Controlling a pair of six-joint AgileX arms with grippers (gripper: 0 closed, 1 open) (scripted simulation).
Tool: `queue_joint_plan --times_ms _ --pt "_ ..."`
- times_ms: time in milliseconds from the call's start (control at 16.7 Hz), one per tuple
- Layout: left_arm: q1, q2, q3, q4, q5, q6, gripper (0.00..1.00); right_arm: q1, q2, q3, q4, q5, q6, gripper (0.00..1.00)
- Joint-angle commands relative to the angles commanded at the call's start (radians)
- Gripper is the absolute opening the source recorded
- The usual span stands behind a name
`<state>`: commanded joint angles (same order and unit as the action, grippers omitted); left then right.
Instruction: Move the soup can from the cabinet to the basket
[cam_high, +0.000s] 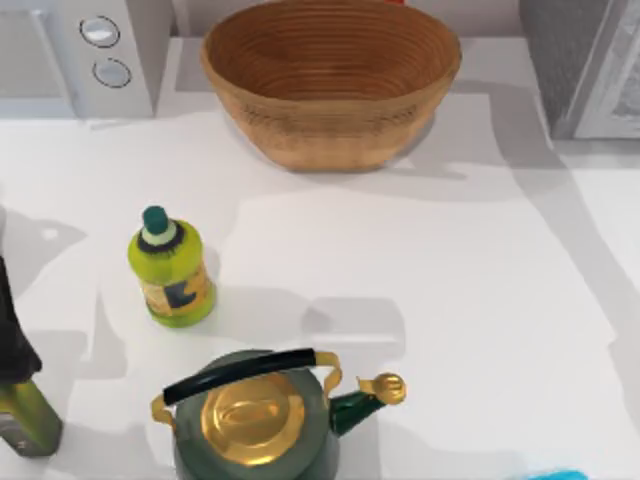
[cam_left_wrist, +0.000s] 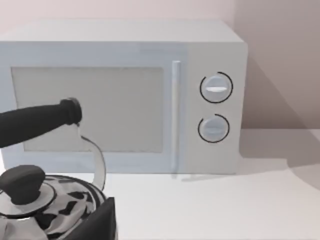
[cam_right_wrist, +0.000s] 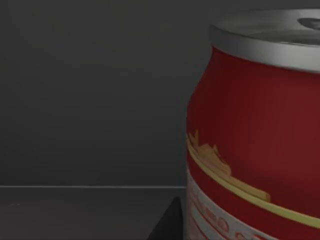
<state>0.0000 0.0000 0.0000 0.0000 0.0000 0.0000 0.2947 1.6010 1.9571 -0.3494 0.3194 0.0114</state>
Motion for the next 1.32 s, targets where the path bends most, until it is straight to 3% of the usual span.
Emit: queue_joint_plan --times_ms 180,240,840,1320 --pt "0.0 0.0 0.0 0.0 0.0 0.0 1.0 0.0 0.0 0.0 0.0 0.0 0.0 0.02" --pt "0.0 0.0 0.0 0.0 0.0 0.0 1.0 0.0 0.0 0.0 0.0 0.0 0.0 0.0" --pt "0.0 0.0 0.0 0.0 0.0 0.0 1.0 0.015 -0.013 0.004 -0.016 0.016 0.0 0.0" --pt "0.0 0.0 0.0 0.0 0.0 0.0 1.0 0.329 -0.287 0.076 -0.372 0.325 0.0 0.0"
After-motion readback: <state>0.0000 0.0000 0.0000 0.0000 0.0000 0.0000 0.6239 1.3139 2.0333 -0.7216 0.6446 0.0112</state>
